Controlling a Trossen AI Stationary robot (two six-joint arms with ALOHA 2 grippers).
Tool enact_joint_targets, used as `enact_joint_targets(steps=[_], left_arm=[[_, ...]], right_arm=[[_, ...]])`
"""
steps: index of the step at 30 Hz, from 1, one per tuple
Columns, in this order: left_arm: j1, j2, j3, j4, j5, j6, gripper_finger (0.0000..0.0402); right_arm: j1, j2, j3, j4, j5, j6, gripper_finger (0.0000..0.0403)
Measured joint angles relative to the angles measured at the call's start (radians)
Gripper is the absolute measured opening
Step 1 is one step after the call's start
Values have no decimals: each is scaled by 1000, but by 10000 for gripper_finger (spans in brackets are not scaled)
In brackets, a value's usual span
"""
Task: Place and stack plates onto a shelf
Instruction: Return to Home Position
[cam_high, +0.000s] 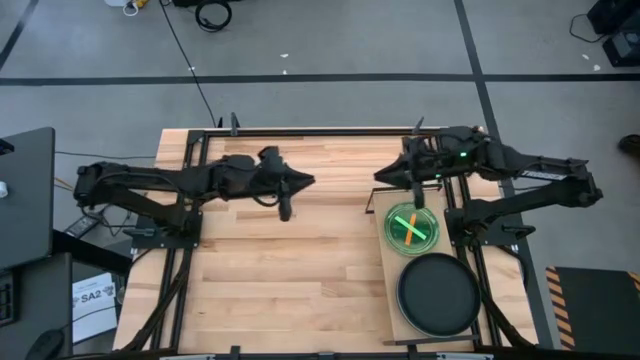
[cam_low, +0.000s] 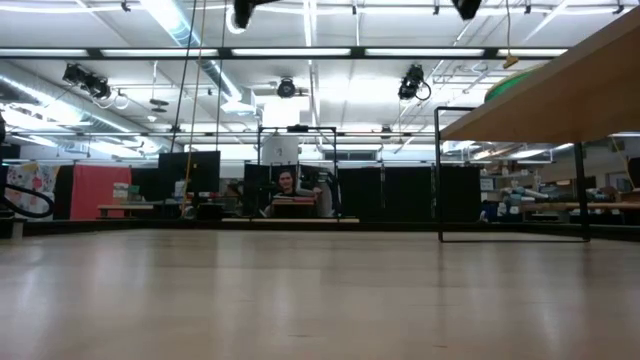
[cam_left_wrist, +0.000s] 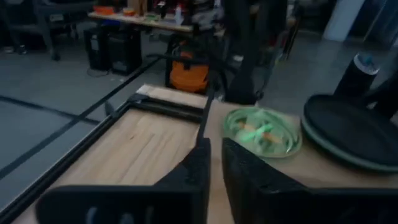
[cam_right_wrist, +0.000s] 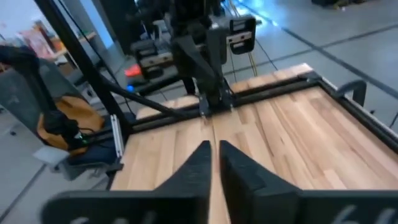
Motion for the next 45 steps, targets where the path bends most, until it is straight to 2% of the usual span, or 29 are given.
enact_joint_targets(steps=[4,10,16,21,24,28,37,45], left_arm=[[-11,-90,-1,-114,-17,6,13],[-52,-253,0,-281,-51,46,12],[-141,-394,0,-425,-186,72,20],[-221,-463,-8,-525,-299,73,15],[-264,-505,-63,-493,-354,75,13],[-303,-582,-206,-390,-406,76,12],[-312,-804,-548,-156,-409,76,12],[-312,-999,-705,-108,-409,73,12]], right_arm=[[0,-70,6,-24,0,-3,8],[1,-195,6,-65,17,-21,23],[0,-303,6,-161,36,-48,13],[0,-375,2,-242,44,-96,10],[0,-418,-27,-263,55,-119,14],[0,-475,-90,-262,54,-120,14],[0,-611,-254,-212,53,-120,14],[0,-752,-363,-170,53,-93,13]])
